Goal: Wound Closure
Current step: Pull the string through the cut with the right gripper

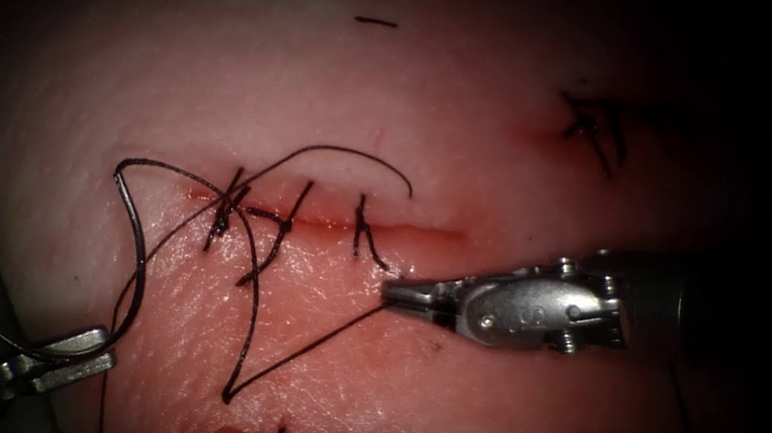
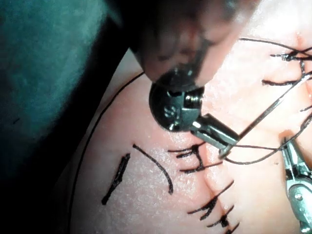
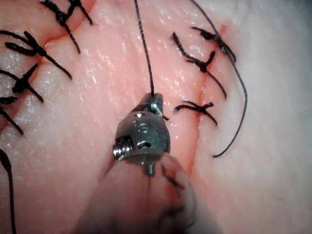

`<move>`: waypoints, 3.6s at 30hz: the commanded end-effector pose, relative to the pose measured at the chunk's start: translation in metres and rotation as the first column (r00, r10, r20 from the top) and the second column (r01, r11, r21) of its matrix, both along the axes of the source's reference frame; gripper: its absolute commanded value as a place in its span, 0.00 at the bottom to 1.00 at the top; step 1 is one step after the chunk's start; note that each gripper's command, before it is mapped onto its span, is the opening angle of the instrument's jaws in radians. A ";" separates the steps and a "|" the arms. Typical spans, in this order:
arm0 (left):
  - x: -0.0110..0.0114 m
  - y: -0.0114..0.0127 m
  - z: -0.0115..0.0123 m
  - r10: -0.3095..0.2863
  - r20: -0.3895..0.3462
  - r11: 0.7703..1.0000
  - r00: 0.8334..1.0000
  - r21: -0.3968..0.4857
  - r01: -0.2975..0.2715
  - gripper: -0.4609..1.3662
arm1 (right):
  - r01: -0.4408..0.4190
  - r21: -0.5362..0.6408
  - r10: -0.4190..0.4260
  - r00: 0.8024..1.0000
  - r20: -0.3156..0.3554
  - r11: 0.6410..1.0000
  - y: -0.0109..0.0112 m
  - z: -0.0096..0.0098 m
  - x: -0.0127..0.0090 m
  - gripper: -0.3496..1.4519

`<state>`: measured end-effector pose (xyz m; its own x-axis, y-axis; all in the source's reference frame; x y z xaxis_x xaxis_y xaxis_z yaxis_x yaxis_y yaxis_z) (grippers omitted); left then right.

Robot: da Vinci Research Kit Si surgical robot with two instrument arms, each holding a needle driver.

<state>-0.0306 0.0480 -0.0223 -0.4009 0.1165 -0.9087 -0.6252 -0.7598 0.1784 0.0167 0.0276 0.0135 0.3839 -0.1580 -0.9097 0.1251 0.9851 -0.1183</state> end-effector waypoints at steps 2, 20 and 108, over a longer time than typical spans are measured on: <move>0.0000 0.0000 0.0000 0.002 0.000 1.000 1.000 0.001 -0.002 0.06 | 0.007 0.002 -0.007 1.000 -0.005 1.000 -0.0009 -0.0008 0.0003 0.00; 0.0005 0.0010 0.0004 0.003 0.005 1.000 1.000 0.004 -0.004 0.06 | 0.086 0.069 -0.085 0.996 -0.023 0.994 -0.0106 -0.0107 0.0039 0.00; 0.0096 0.0015 0.0000 -0.062 -0.042 0.998 0.997 -0.001 0.062 0.06 | -0.046 -0.138 0.046 0.999 0.000 0.989 0.0015 0.0009 0.0010 0.00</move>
<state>-0.0210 0.0495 -0.0222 -0.4306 0.1427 -0.8912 -0.6647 -0.7181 0.2061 0.0177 0.0290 0.0144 0.3963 -0.2638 -0.8794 0.0832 0.9642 -0.2517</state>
